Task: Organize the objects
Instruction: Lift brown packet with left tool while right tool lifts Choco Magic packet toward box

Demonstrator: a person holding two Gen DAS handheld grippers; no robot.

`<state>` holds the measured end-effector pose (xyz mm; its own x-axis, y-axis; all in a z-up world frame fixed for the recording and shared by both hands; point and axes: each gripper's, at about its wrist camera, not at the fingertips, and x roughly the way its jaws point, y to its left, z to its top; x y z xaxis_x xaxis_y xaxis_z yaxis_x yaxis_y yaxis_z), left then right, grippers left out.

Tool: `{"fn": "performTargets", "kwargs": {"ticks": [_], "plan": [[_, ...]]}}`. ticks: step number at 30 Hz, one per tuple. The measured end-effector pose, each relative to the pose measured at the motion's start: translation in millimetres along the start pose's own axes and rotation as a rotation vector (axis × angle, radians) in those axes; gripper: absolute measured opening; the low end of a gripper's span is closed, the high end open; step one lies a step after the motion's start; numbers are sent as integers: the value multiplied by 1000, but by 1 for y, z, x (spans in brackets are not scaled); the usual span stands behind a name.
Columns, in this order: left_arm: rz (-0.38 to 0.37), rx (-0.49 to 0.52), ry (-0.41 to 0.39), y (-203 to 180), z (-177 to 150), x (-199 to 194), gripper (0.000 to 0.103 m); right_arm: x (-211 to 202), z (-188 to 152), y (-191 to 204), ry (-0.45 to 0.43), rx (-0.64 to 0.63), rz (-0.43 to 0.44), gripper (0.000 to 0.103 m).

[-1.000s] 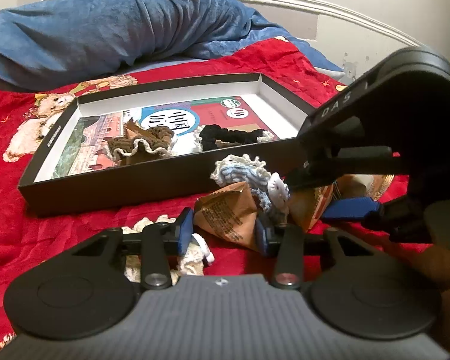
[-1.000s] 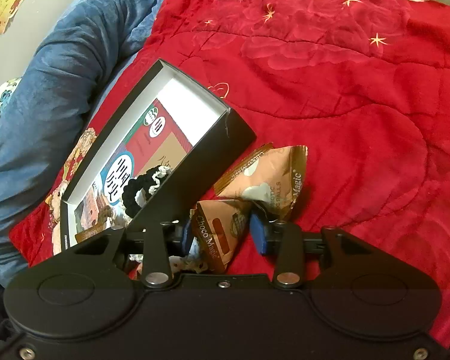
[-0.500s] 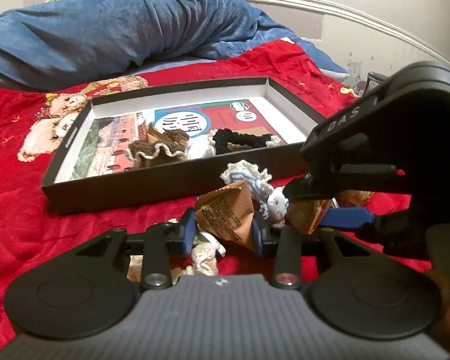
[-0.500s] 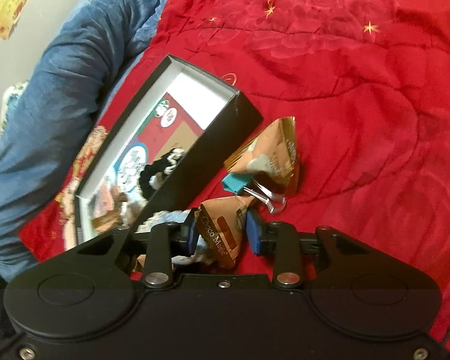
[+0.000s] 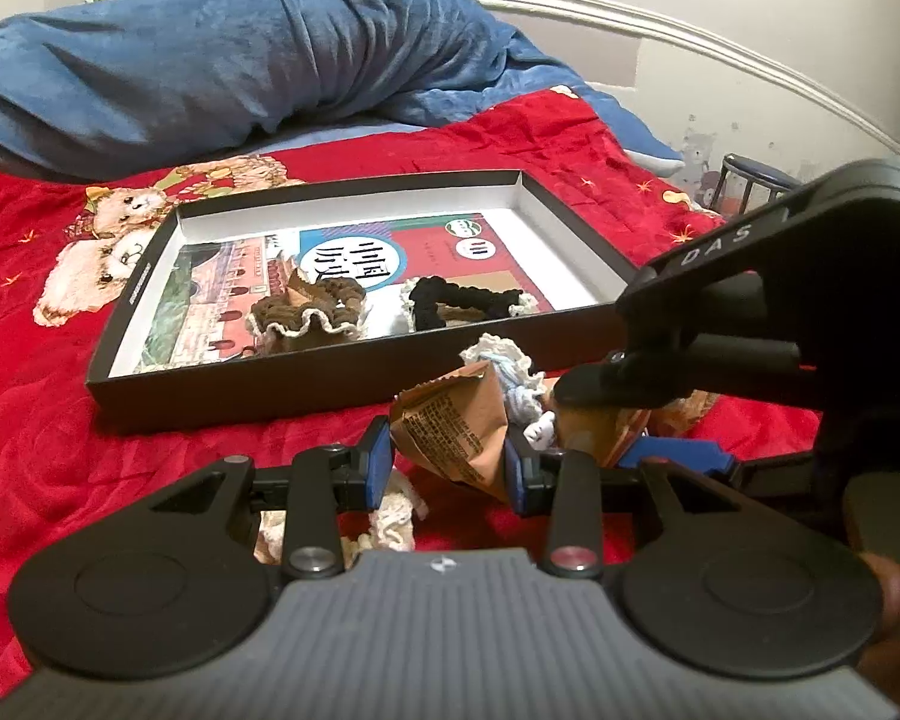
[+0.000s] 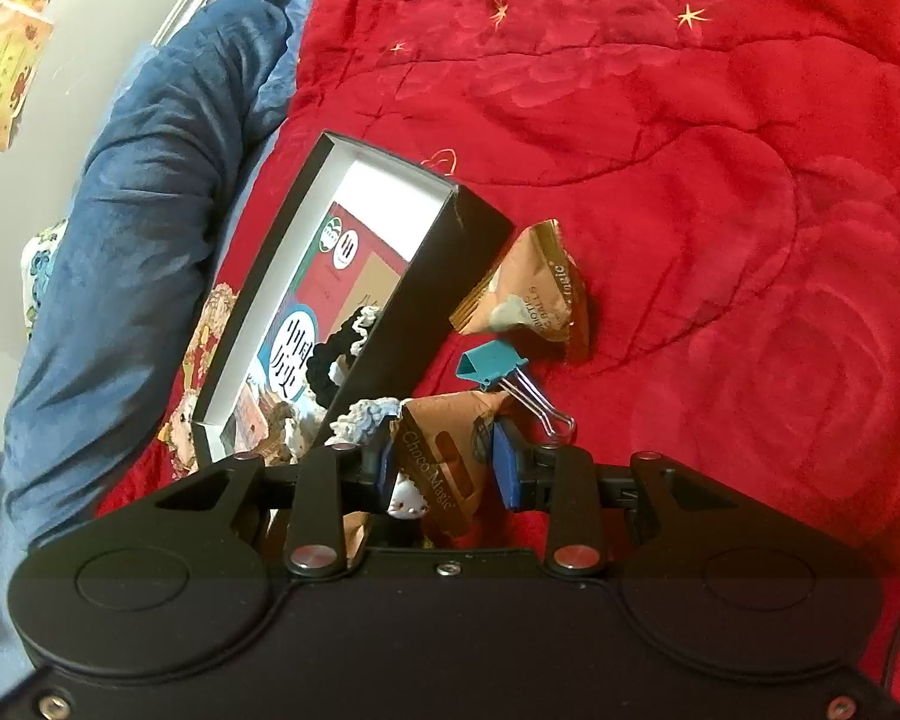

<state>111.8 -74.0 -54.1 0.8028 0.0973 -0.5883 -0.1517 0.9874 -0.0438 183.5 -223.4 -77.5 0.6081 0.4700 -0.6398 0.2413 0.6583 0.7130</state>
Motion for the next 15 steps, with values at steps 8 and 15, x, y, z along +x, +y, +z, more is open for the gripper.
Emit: {"fn": "performTargets", "kwargs": {"ticks": [8,15], "plan": [[-20,-6,-10,-2,8,-7,43,-10,4,-4,-5,42,90,32],[-10,108,-43,-3,9,-24,42,-18,-4,-12,-1,79,187,32]]}}
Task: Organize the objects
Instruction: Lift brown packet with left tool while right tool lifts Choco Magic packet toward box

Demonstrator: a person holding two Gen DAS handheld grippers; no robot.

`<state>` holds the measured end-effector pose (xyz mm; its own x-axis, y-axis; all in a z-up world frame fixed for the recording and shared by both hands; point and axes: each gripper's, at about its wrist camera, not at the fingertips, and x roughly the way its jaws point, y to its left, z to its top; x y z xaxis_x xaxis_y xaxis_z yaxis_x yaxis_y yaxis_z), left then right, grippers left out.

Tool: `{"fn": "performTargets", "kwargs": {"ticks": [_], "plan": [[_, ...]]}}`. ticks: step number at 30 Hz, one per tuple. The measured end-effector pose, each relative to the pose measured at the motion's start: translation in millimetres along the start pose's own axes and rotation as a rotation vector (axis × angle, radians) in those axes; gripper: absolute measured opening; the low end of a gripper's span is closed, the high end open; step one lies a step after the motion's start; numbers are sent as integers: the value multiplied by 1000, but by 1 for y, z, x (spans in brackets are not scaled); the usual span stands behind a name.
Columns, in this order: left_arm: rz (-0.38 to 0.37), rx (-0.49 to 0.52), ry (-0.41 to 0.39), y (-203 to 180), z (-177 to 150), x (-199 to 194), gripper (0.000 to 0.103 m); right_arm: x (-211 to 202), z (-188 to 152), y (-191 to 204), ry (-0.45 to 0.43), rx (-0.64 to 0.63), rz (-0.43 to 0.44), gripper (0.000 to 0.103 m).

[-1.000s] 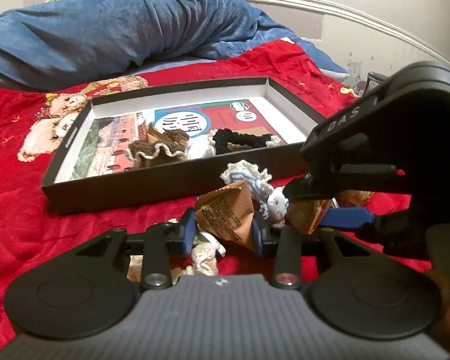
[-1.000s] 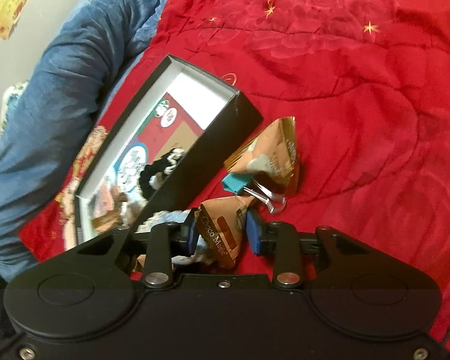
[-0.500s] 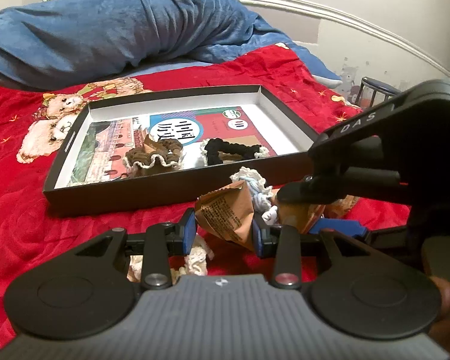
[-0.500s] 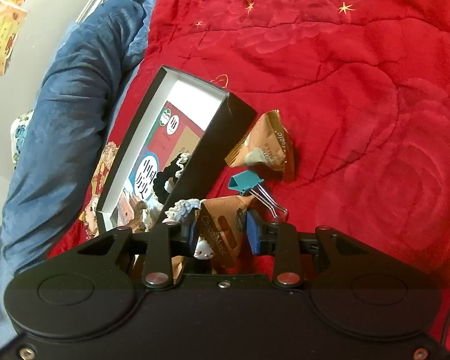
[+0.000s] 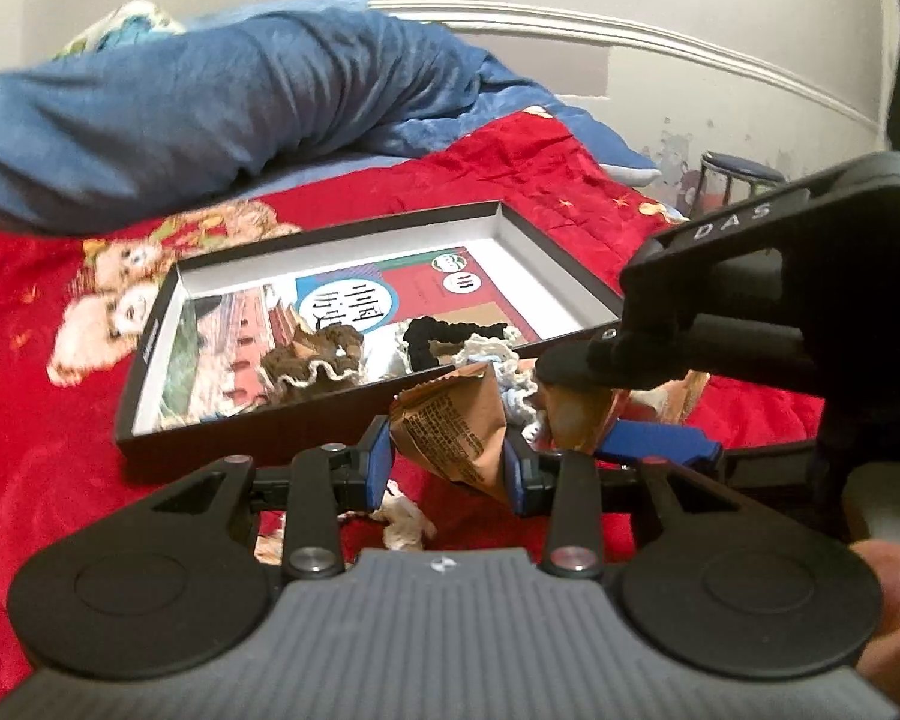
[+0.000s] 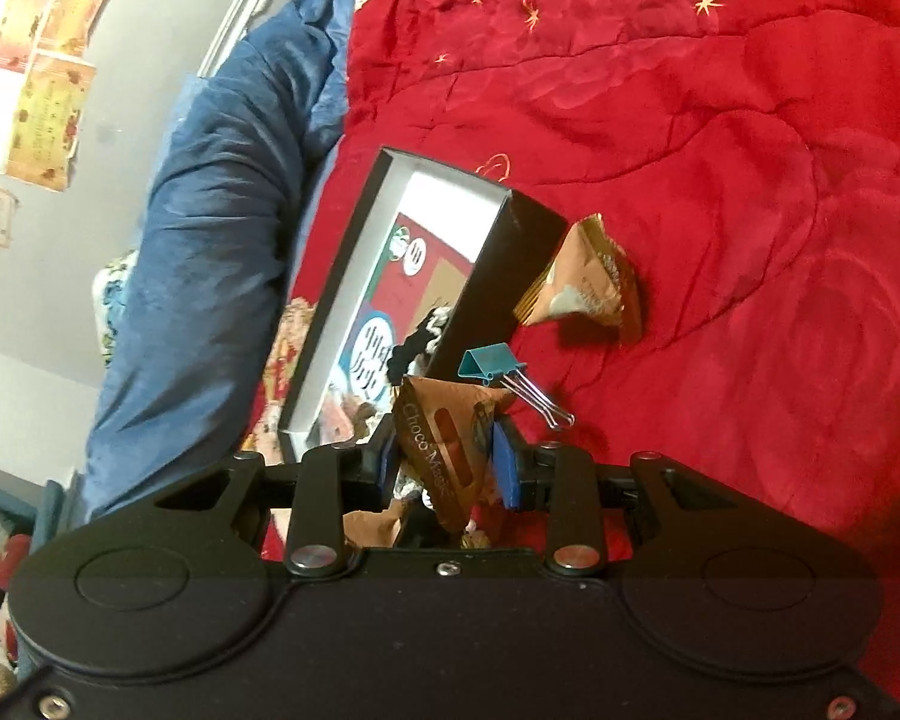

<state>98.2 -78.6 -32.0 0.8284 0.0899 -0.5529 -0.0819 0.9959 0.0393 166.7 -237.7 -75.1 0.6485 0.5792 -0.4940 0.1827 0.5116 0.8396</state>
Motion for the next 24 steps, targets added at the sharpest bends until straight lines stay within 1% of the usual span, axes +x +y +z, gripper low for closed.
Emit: {"fn": "performTargets", "kwargs": {"ticks": [4,7,9,11,14,16,21,24], "plan": [[-35,59,-1,3,0,-10,42,-13,0,-5,-1,19,88,32],[-64,97,-9,10,1,-15,42,-20,-2,2,-6,-22,129,31],[-90,99,-10,18,3,-16,42,-20,-4,8,-7,-56,124,31],[-100,68,4,27,4,-11,42,-17,-6,11,-11,-84,90,31],[-91,-14,24,39,4,-3,42,-14,-6,13,-32,-115,44,31],[-82,-40,20,44,6,-3,42,-14,-4,15,-57,-137,36,31],[-74,-40,-47,51,19,-11,42,-12,-3,25,-104,-192,38,31],[-68,-57,-76,57,24,-17,42,-8,-4,33,-124,-221,65,31]]}}
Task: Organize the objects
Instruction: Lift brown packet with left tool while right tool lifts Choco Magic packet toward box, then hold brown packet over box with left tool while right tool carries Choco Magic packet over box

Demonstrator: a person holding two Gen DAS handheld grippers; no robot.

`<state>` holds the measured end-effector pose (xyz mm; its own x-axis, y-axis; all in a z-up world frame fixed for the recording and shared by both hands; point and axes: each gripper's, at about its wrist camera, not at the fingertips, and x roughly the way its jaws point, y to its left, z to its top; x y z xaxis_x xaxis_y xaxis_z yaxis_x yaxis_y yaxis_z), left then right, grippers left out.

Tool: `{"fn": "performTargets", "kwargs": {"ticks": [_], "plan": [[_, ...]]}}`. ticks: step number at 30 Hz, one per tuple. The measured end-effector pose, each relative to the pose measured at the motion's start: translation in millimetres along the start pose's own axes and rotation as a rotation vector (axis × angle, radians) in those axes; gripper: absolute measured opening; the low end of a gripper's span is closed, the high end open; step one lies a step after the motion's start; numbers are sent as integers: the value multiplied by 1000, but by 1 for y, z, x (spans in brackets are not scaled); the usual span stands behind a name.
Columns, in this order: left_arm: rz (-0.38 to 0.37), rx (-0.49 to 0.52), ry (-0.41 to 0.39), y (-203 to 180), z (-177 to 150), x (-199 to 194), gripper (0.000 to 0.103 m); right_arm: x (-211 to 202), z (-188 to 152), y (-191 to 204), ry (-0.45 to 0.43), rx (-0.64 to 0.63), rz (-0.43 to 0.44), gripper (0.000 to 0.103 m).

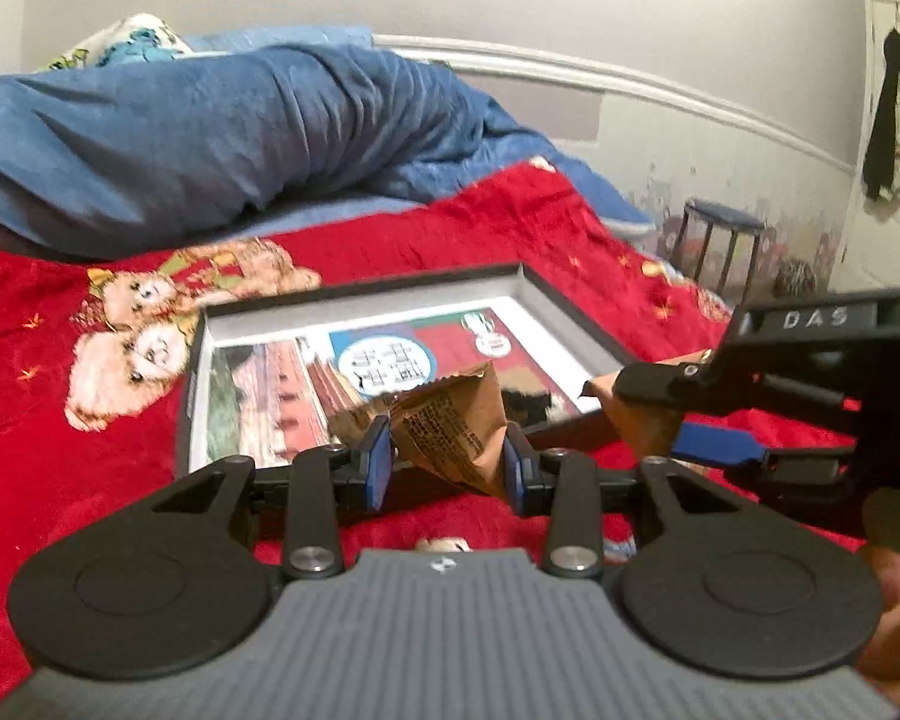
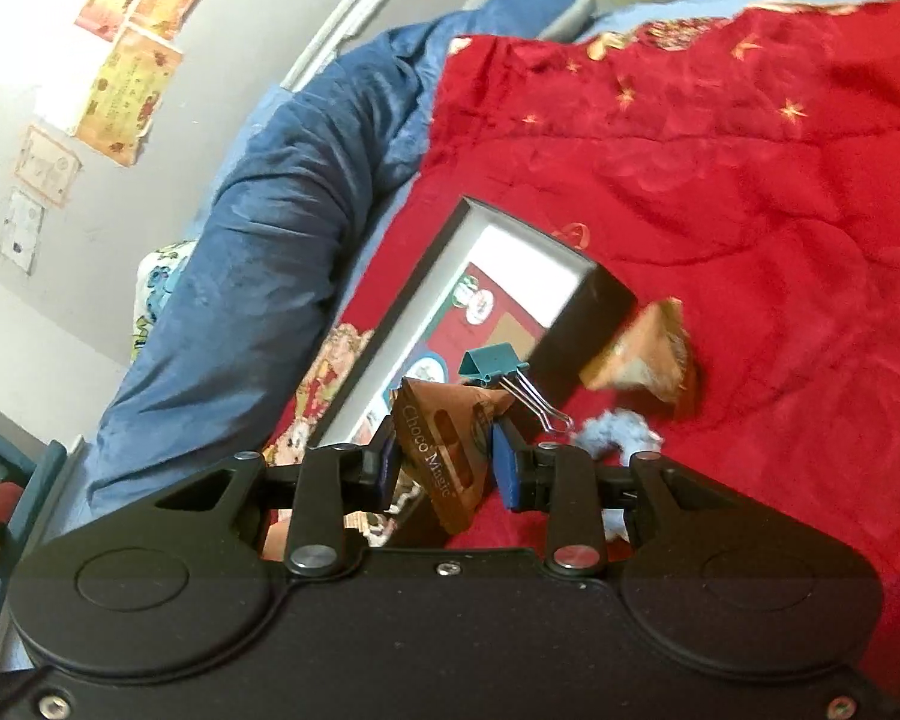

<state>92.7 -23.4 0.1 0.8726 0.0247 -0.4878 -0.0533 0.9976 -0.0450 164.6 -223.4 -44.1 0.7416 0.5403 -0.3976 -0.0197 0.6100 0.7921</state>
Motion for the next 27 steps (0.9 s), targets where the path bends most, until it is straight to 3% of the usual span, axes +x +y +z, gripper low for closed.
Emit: {"fn": "performTargets", "kwargs": {"ticks": [9,20,27], "plan": [[36,5,-58,9,9,-14,42,-6,2,33,-84,-139,23,31],[90,31,-87,12,17,-9,42,-2,12,36,-61,-131,99,31],[61,23,-64,10,20,5,42,-2,21,29,-79,-97,92,31]]}}
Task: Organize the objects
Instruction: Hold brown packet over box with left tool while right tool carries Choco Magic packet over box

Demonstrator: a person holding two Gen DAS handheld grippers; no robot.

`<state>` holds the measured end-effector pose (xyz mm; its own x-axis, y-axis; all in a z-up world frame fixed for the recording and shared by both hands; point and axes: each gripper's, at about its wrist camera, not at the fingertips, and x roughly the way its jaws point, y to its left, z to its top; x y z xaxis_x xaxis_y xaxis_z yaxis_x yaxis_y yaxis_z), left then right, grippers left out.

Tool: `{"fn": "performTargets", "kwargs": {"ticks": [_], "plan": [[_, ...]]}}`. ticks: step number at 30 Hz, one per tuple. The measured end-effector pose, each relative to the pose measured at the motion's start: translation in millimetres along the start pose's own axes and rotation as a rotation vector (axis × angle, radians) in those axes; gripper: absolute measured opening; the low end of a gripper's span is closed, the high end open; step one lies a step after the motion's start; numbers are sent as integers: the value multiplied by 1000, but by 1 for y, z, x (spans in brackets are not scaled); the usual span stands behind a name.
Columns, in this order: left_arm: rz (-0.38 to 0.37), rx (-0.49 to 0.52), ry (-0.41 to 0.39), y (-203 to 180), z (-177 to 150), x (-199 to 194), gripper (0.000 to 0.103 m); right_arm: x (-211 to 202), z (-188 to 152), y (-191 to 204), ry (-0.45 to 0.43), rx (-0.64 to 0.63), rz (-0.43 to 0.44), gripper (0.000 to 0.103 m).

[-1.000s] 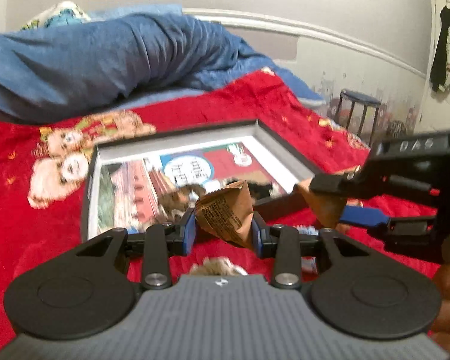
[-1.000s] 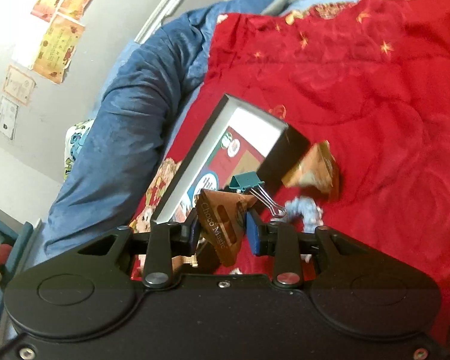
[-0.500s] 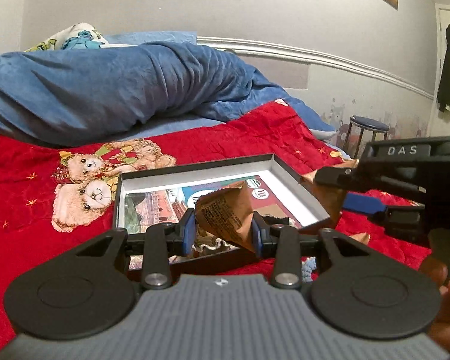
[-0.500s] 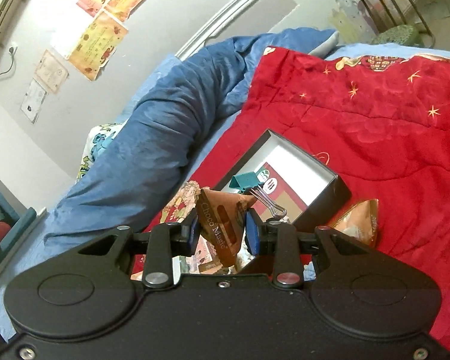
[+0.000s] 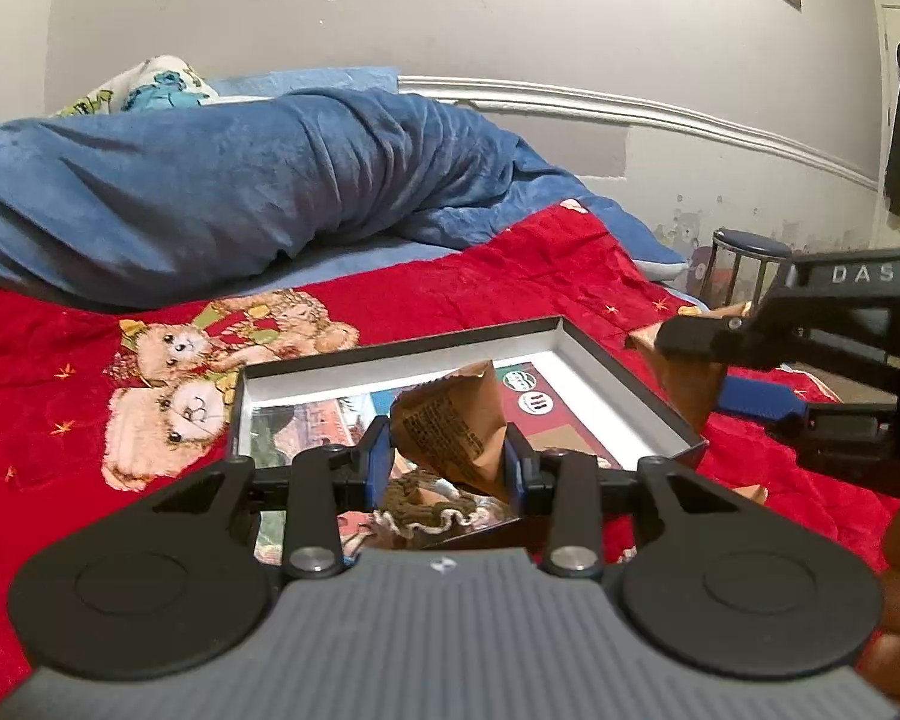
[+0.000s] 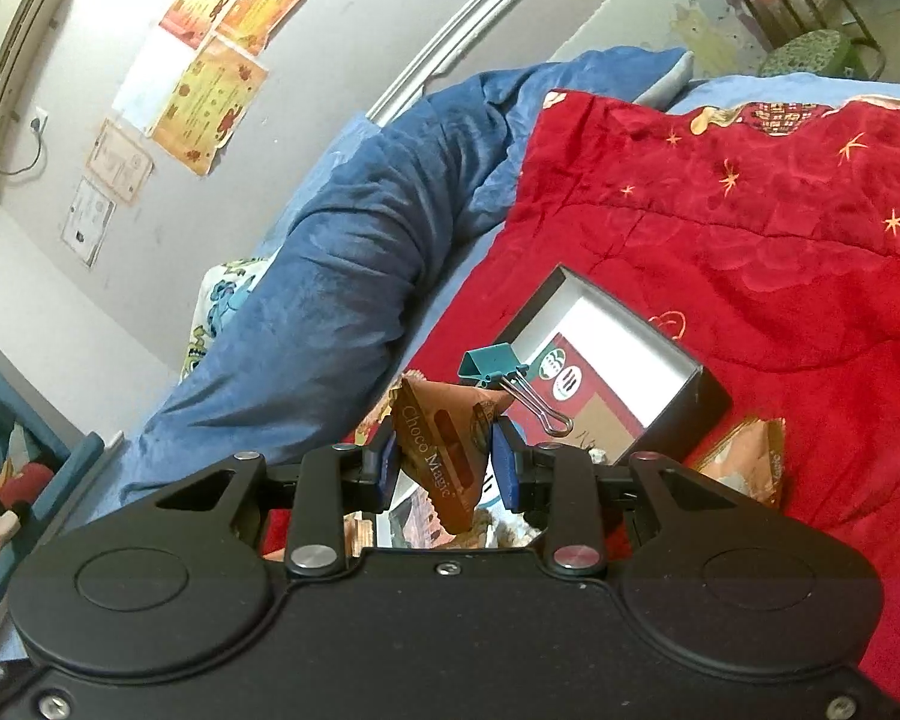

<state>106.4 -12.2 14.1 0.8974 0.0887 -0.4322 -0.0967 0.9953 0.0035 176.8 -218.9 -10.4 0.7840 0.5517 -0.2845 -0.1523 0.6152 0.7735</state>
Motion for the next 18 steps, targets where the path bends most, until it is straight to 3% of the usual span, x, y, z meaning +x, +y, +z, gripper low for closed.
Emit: {"fn": "performTargets", "kwargs": {"ticks": [18], "plan": [[-4,-15,14,4,-4,-1,42,4,-2,0,15,-3,-12,31]]}}
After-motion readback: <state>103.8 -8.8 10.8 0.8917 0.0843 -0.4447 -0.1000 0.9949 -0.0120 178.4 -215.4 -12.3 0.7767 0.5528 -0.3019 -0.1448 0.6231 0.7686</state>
